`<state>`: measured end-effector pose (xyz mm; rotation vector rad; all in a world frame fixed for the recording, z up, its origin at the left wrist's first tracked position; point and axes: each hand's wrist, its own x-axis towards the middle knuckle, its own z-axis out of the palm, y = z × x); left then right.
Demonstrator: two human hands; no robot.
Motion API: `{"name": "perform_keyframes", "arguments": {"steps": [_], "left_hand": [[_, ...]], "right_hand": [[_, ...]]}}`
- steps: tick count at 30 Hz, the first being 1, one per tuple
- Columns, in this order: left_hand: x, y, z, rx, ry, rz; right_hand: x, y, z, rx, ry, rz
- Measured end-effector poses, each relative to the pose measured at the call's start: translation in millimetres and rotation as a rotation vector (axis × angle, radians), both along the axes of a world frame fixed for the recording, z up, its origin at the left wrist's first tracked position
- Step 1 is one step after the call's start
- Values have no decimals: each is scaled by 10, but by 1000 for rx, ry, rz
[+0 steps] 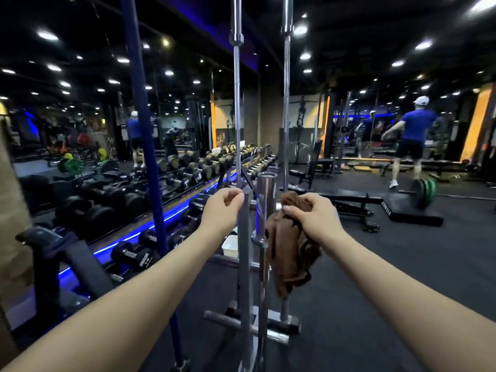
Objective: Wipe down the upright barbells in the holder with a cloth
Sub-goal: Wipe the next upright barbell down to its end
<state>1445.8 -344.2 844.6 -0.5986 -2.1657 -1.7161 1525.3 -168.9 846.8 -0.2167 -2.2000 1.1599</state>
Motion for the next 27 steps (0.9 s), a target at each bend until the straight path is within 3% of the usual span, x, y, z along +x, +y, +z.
{"name": "perform_keyframes", "arguments": {"steps": [11,19,27], "left_hand": [[-534,516,278,-249,219,-23],[-730,593,246,-414,391,84],[-585,688,236,-315,297,308]], "right_hand": [[-684,305,-25,-200,68,-168],[-1207,345,-140,-135,291,150],[-1486,561,-182,-159,349,543]]}}
